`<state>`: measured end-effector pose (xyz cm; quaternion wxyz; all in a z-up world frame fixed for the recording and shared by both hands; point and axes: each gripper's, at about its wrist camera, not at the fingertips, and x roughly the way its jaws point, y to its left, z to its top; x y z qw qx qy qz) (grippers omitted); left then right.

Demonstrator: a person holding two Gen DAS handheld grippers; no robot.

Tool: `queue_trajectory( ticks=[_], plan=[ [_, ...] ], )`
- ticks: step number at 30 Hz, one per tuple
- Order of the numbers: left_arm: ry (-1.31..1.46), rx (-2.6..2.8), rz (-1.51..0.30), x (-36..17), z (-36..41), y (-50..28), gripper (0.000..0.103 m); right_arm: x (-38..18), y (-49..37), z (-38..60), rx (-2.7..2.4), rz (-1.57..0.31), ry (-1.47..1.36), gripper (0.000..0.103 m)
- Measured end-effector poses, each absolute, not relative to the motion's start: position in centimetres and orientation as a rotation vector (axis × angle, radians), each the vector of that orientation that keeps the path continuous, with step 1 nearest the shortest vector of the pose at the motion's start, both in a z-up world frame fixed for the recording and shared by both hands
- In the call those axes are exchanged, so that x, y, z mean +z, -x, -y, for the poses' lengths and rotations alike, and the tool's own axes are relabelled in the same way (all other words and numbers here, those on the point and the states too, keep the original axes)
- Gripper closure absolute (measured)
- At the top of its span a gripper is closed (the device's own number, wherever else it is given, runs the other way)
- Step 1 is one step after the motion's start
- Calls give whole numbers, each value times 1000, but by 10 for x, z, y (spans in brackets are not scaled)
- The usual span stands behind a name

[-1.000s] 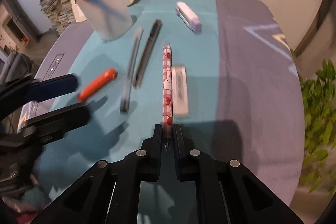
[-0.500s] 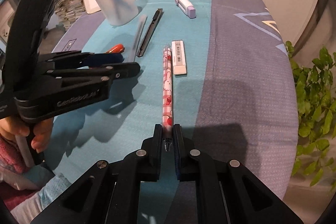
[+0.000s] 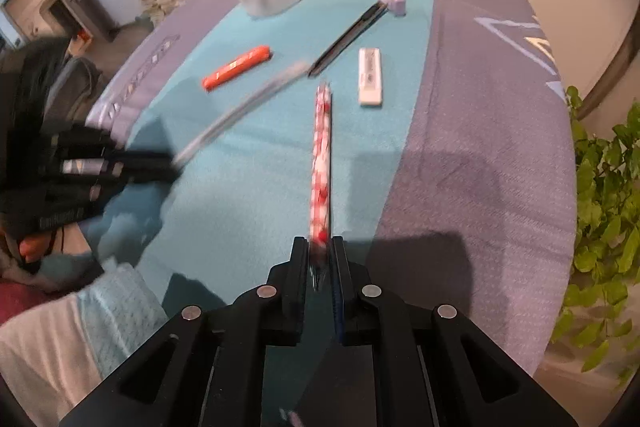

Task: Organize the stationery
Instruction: 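Grasp the clear pen with the left gripper, then carry the pink pen into the cup and release with the right gripper while the left carries the clear pen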

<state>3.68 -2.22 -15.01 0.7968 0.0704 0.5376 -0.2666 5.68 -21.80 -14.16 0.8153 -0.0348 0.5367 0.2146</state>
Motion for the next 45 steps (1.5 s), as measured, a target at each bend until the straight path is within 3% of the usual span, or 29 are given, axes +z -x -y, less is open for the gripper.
queue_trajectory(
  ticks=[2, 4, 7, 9, 23, 26, 27, 31, 40, 44, 45],
  plan=[
    [-181, -555, -1140, -150, 22, -34, 95, -134, -63, 221, 435, -1110, 40, 87],
    [-193, -540, -1113, -148, 24, -36, 96, -126, -71, 220, 420, -1083, 17, 60],
    [-183, -553, -1064, -140, 34, -47, 86, -120, -83, 211, 415, -1053, 11, 56],
    [-171, -545, -1047, -137, 40, -55, 71, -121, -91, 201, 408, -1062, 35, 56],
    [-172, -549, -1017, -136, 58, -86, 71, -138, -121, 172, 394, -1123, 124, 64],
    [-168, -551, -1022, -136, 57, -88, 71, -144, -128, 167, 385, -1136, 156, 80],
    [-168, -553, -1024, -137, 58, -89, 71, -143, -127, 165, 370, -1116, 182, 92],
    [-178, -563, -1036, -141, 66, -95, 63, -137, -124, 172, 379, -1099, 146, 92],
    [-247, -567, -1040, -152, 94, -123, 62, -79, -87, 218, 366, -932, -22, 92],
    [-285, -569, -1028, -154, 99, -124, 68, -67, -74, 225, 369, -885, -54, 93],
    [-301, -569, -1023, -154, 100, -123, 89, -64, -72, 226, 369, -874, -57, 92]
  ],
)
